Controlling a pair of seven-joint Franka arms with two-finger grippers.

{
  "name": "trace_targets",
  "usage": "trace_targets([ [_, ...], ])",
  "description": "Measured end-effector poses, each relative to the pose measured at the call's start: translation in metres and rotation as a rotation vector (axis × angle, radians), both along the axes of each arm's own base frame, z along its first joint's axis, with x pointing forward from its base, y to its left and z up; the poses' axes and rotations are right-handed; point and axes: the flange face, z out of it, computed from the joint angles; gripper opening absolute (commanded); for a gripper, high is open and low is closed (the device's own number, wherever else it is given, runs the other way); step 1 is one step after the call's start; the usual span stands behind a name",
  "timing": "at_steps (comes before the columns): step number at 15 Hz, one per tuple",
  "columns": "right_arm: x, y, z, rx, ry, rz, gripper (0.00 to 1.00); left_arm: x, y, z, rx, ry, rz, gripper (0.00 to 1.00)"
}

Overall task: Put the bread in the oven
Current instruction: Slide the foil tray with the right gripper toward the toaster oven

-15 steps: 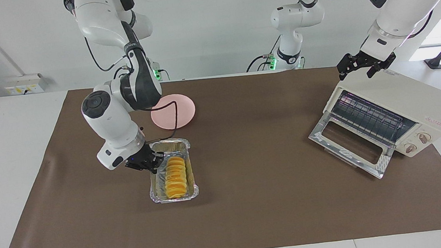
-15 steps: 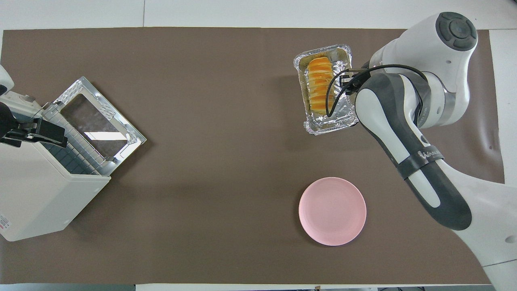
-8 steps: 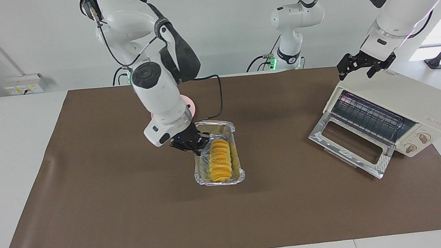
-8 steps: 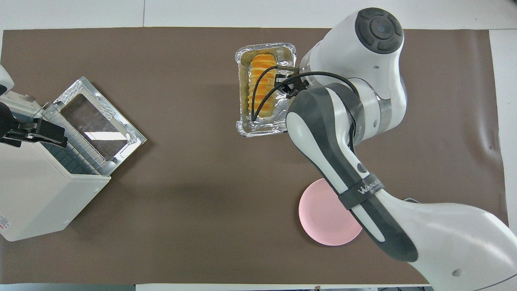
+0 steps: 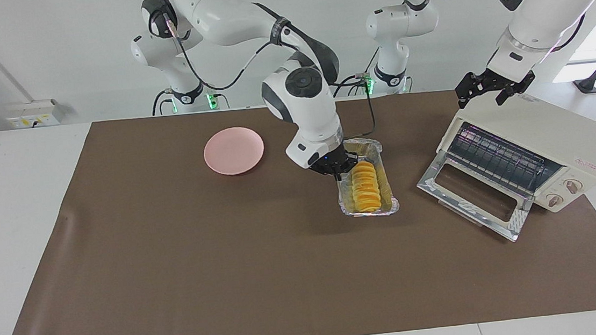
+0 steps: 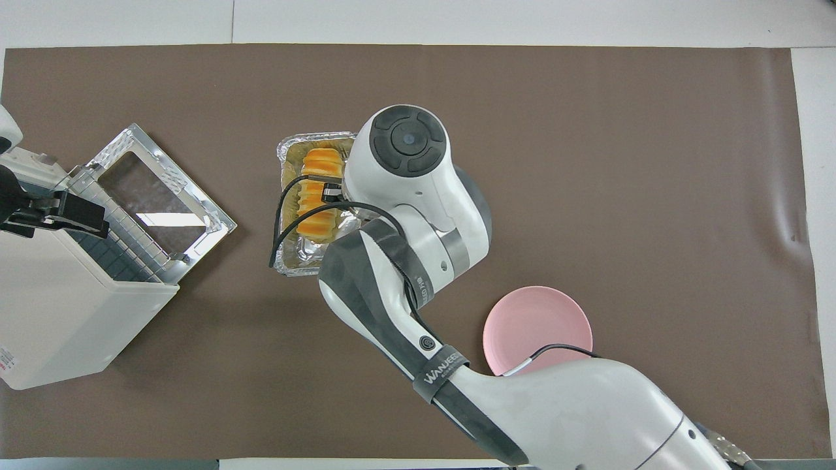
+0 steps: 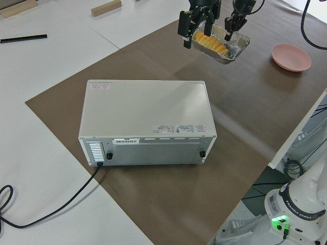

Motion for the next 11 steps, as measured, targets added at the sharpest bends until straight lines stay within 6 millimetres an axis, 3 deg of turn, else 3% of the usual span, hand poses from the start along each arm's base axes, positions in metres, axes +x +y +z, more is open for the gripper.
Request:
trace_targets([
  [6, -0.010, 0.030, -0.044, 0.008, -0.015, 0.016, 0.00, 0.000, 0.000, 0.000, 0.000, 0.000, 0.000, 1.00],
  [8, -0.007, 0.026, -0.052, 0.000, -0.010, 0.008, 0.00, 0.000, 0.000, 0.000, 0.000, 0.000, 0.000, 1.00],
  [11, 0.016, 0.003, -0.072, -0.018, -0.014, -0.039, 0.00, 0.000, 0.000, 0.000, 0.000, 0.000, 0.000, 1.00],
])
